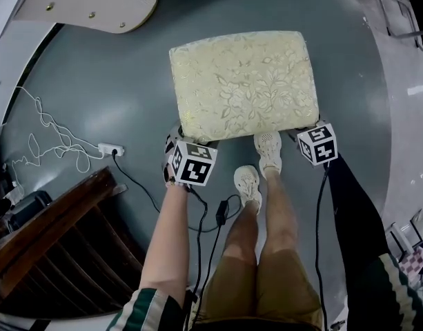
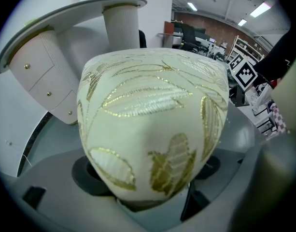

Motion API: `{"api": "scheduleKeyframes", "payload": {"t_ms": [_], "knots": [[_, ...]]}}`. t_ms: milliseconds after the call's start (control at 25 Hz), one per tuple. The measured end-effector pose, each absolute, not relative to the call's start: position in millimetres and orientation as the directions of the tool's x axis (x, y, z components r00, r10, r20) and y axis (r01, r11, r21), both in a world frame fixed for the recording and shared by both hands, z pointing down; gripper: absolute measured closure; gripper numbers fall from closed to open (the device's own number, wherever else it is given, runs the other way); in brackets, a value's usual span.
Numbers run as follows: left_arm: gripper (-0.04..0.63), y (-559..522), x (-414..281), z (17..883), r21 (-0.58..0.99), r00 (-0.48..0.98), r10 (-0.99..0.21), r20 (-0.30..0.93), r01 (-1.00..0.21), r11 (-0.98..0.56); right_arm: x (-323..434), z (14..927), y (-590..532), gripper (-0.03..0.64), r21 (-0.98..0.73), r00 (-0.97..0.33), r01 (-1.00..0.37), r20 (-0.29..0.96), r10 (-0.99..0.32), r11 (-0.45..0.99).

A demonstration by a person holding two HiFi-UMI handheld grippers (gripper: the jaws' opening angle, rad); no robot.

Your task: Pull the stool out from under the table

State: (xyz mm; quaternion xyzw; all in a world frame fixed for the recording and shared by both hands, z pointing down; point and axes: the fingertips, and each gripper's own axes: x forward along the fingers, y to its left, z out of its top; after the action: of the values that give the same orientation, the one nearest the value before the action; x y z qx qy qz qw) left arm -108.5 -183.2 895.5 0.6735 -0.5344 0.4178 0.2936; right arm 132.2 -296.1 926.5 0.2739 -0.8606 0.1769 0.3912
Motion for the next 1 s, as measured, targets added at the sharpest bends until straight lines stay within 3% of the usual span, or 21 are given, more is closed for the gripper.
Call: {"api": "scheduleKeyframes", "payload": {"t_ms": [1000], "knots": [[0.17,-179.9,-108.1,889.4,-0.005,0.106,-0.417,0.903,-0.967,-0.255,136.4,919.0,-292.1,0.21,-0.106,-0.502,-0.606,0.819,-0.276,0.788]]}}
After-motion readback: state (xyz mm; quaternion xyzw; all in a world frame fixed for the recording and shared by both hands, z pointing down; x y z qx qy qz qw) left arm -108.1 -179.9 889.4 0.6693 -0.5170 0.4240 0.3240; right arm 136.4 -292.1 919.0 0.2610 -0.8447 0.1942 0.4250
